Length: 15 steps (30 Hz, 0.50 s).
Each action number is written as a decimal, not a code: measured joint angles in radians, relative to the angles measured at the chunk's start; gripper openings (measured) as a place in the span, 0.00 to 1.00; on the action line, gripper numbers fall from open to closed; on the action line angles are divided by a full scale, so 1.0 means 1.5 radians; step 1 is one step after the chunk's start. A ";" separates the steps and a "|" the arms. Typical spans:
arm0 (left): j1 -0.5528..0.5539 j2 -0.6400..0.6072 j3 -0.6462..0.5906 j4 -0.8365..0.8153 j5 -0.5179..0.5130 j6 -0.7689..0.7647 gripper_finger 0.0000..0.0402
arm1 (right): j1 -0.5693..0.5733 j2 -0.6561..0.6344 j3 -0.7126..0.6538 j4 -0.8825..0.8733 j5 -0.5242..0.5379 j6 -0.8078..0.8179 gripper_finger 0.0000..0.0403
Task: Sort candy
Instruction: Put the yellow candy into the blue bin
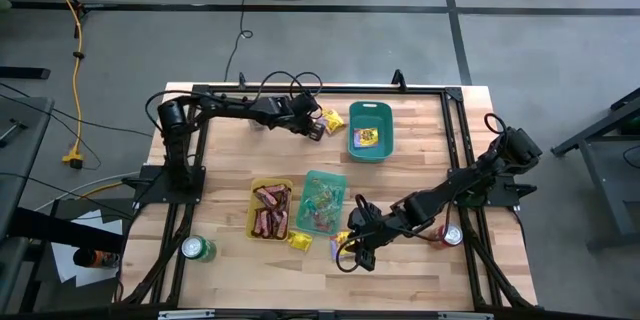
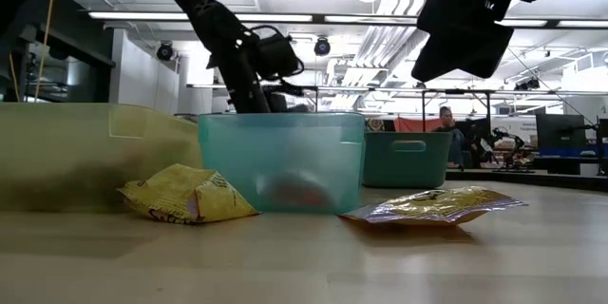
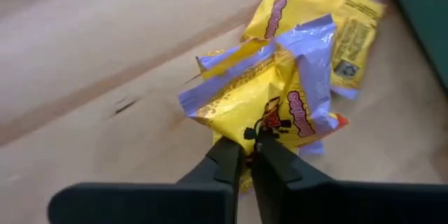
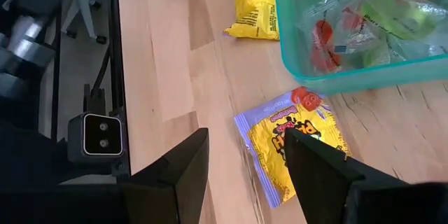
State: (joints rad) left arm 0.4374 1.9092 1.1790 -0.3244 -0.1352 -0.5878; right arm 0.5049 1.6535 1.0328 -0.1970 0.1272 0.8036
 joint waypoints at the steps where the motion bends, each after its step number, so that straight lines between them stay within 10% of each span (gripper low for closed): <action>1: 0.000 -0.010 0.000 -0.008 -0.001 0.008 0.03 | 0.000 0.000 0.000 0.000 0.000 0.000 0.45; 15: -0.019 -0.174 -0.022 -0.072 -0.006 0.098 0.00 | 0.000 0.000 0.000 0.000 -0.002 -0.030 0.45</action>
State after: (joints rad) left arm 0.4087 1.6478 1.1459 -0.4326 -0.1438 -0.4411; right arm 0.5049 1.6535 1.0328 -0.1973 0.1242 0.7586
